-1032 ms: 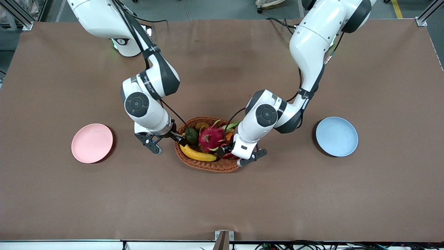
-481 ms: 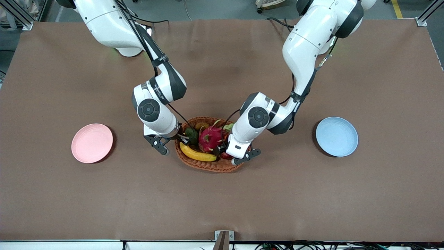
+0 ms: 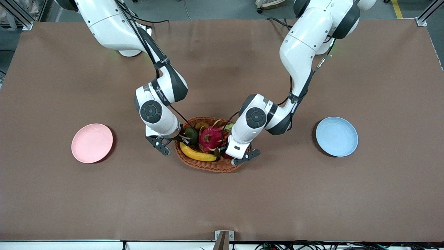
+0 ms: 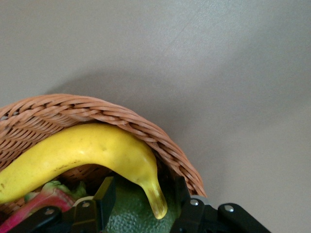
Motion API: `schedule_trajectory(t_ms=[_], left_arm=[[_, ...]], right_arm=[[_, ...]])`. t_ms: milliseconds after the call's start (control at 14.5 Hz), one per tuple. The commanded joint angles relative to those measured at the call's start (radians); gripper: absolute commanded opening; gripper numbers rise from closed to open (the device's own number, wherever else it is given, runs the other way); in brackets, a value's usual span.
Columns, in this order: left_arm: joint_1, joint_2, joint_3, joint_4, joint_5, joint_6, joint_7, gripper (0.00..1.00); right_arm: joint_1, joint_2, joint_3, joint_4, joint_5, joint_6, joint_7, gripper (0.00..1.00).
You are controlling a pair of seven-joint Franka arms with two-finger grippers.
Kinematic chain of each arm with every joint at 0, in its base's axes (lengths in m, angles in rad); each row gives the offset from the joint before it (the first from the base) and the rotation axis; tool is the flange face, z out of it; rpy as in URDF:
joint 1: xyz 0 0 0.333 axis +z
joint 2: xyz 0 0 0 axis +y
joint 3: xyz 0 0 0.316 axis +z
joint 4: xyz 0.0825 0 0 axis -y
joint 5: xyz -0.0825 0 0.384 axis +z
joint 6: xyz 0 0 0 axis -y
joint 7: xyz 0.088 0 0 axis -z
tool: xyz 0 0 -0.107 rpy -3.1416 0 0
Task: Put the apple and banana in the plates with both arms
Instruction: 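Grasp the banana with the right gripper while the left gripper grasps the apple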
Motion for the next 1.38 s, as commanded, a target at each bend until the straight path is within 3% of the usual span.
schedule_trajectory(t_ms=[0, 206, 481, 619, 963, 1307], left_arm=[[-0.014, -0.015, 0.022, 0.024, -0.003, -0.018, -0.029, 0.48], [-0.006, -0.076, 0.029, 0.021, -0.002, -0.05, -0.032, 0.48], [0.032, -0.193, 0.079, 0.001, 0.001, -0.179, -0.026, 0.48], [0.085, -0.28, 0.084, -0.074, 0.036, -0.224, -0.02, 0.48], [0.274, -0.552, 0.079, -0.416, 0.066, -0.231, 0.251, 0.48], [0.447, -0.649, 0.081, -0.614, 0.069, -0.233, 0.475, 0.48]], right_arm=[[0.02, -0.003, -0.007, -0.011, 0.012, 0.011, -0.016, 0.52], [0.025, 0.004, -0.007, -0.011, 0.011, 0.011, -0.033, 0.44], [0.02, 0.006, -0.007, -0.009, 0.007, 0.009, -0.066, 0.17], [0.017, 0.005, -0.007, -0.009, 0.007, 0.008, -0.065, 0.03], [0.006, -0.005, -0.007, 0.003, 0.007, -0.003, -0.078, 0.0], [-0.009, -0.037, -0.004, 0.124, 0.023, -0.191, -0.085, 0.0]])
